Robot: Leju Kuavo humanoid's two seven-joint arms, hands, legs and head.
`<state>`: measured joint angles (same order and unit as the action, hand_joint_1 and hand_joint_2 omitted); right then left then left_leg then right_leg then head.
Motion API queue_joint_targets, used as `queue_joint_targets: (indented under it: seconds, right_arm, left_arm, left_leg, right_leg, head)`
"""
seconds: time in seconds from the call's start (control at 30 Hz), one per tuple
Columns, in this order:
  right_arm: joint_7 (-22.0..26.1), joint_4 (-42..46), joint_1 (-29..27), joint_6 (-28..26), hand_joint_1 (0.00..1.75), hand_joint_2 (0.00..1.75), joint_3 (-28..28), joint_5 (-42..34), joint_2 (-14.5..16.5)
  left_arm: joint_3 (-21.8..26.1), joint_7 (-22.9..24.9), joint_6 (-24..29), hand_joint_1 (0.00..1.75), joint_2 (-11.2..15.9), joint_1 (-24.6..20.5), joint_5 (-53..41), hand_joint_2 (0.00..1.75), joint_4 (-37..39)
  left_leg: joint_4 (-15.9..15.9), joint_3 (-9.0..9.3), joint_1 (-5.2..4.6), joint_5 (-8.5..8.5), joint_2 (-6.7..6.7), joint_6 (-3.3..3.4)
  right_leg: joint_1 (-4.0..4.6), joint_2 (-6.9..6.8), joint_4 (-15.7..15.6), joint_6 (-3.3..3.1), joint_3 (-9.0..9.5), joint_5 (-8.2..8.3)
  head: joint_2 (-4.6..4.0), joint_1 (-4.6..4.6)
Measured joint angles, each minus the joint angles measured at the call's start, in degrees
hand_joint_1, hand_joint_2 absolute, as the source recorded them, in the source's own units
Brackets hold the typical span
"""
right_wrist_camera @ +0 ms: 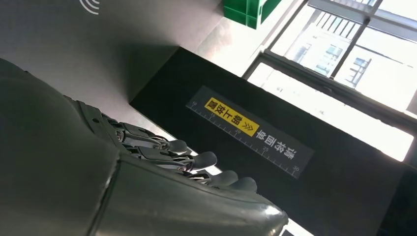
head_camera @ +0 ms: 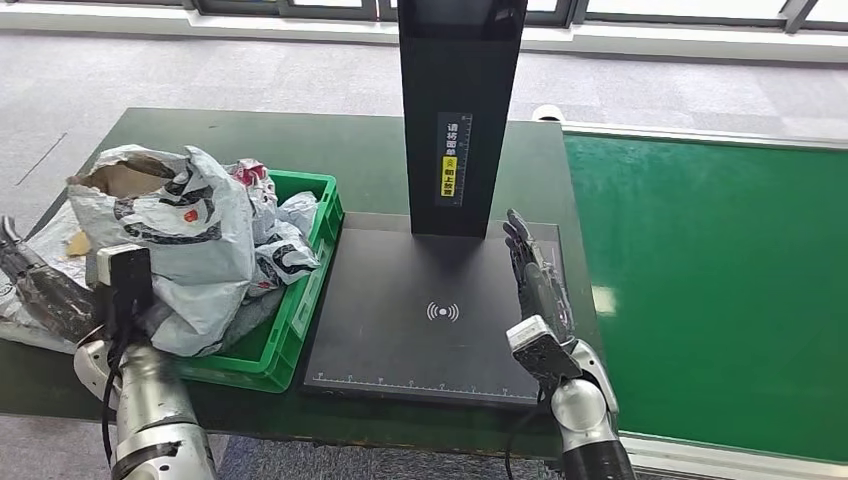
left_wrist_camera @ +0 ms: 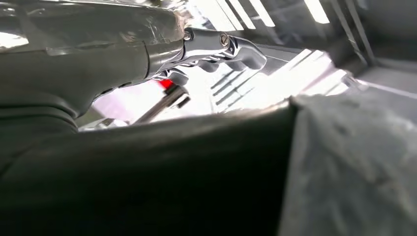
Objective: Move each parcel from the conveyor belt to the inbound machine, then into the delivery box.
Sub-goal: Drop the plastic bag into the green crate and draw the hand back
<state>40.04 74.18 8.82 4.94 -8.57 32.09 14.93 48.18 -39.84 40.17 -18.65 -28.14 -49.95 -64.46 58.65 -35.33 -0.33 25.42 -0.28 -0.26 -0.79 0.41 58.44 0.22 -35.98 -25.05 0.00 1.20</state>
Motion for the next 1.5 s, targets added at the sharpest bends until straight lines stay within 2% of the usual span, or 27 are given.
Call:
queue_joint_targets:
  seconds: [0.2, 0.37, 0.5, 0.6, 0.73, 1.0, 1.2, 1.33, 1.5]
  right_arm:
    - [0.0, -1.9, 1.0, -0.7, 0.00, 0.00, 1.1, -1.0, 0.1]
    - [0.0, -3.0, 1.4, -0.9, 0.00, 0.00, 1.5, -1.2, 0.1]
    - [0.0, -3.6, 1.5, -1.2, 0.00, 1.75, 1.7, -1.4, 0.1]
    - [0.0, -3.9, 1.6, -1.4, 0.00, 1.75, 1.8, -1.4, 0.1]
    - [0.0, -4.1, 1.8, -1.5, 0.00, 1.75, 1.9, -1.3, 0.1]
    - [0.0, -4.2, 1.6, -1.4, 0.00, 1.75, 2.5, -1.5, 0.1]
    - [0.0, -4.2, 1.5, -1.4, 0.00, 1.75, 2.5, -1.7, 0.1]
    - [0.0, -4.2, 1.5, -1.4, 0.00, 1.75, 2.5, -1.9, 0.1]
    - [0.0, -4.8, 1.6, -1.4, 0.00, 1.75, 2.5, -2.5, 0.1]
  left_arm:
    - [-3.3, -0.3, 0.0, 0.00, -0.8, 2.5, 12.5, 0.00, -7.2]
    - [-6.5, -0.4, 0.0, 0.00, -1.1, 3.8, 14.6, 0.00, -11.5]
    - [-8.1, -0.4, 0.0, 0.00, -1.2, 4.5, 15.8, 0.00, -13.5]
    - [-9.5, -0.4, 0.0, 0.00, -1.3, 4.9, 16.6, 0.00, -14.5]
    - [-10.4, -0.3, 0.0, 0.00, -1.4, 5.0, 12.7, 1.75, -14.8]
    - [-10.4, 2.3, 0.0, 0.00, -1.5, 2.1, -8.1, 1.75, -6.1]
    - [-10.4, 8.1, 0.0, 0.00, -1.7, 0.3, -18.9, 1.75, 0.6]
    - [-10.4, 10.3, 0.0, 0.00, -1.7, -0.1, -22.4, 1.75, 2.9]
    - [-9.9, 10.6, 0.0, 0.00, -1.7, -0.7, -23.4, 1.75, 4.7]
  left_leg:
    - [0.0, 0.00, 0.00, 0.00, -0.02, 0.00]
    - [0.0, 0.00, -0.01, 0.01, -0.03, 0.01]
    - [0.0, 0.00, -0.01, 0.01, -0.03, 0.01]
    - [0.0, 0.00, -0.01, 0.01, -0.03, 0.01]
    - [0.0, 0.01, -0.01, 0.01, -0.03, 0.01]
    - [0.0, 0.02, -0.03, 0.01, 0.01, 0.01]
    - [0.0, 0.01, -0.03, 0.01, -0.01, 0.01]
    - [0.0, 0.01, -0.02, 0.01, 0.00, 0.01]
    - [0.0, 0.00, -0.02, 0.01, -0.02, 0.01]
  right_leg:
    - [-0.01, 0.00, 0.0, 0.00, 0.01, 0.00]
    - [-0.01, -0.02, 0.0, 0.01, 0.02, -0.01]
    - [-0.01, -0.02, 0.0, 0.01, 0.02, -0.01]
    - [-0.01, -0.02, 0.0, 0.01, 0.02, -0.01]
    - [-0.01, -0.02, 0.0, 0.01, 0.01, 0.00]
    - [-0.03, 0.00, 0.0, 0.02, 0.00, 0.02]
    - [-0.02, -0.01, 0.0, 0.03, 0.01, 0.02]
    - [-0.02, 0.00, 0.0, 0.02, 0.00, 0.01]
    - [-0.02, -0.02, 0.0, 0.02, 0.01, 0.00]
  head:
    - [0.00, 0.00]
    - [0.00, 0.00]
    - [0.00, 0.00]
    - [0.00, 0.00]
    - [0.00, 0.00]
    - [0.00, 0.00]
    - [0.00, 0.00]
    - [0.00, 0.00]
    - [0.00, 0.00]
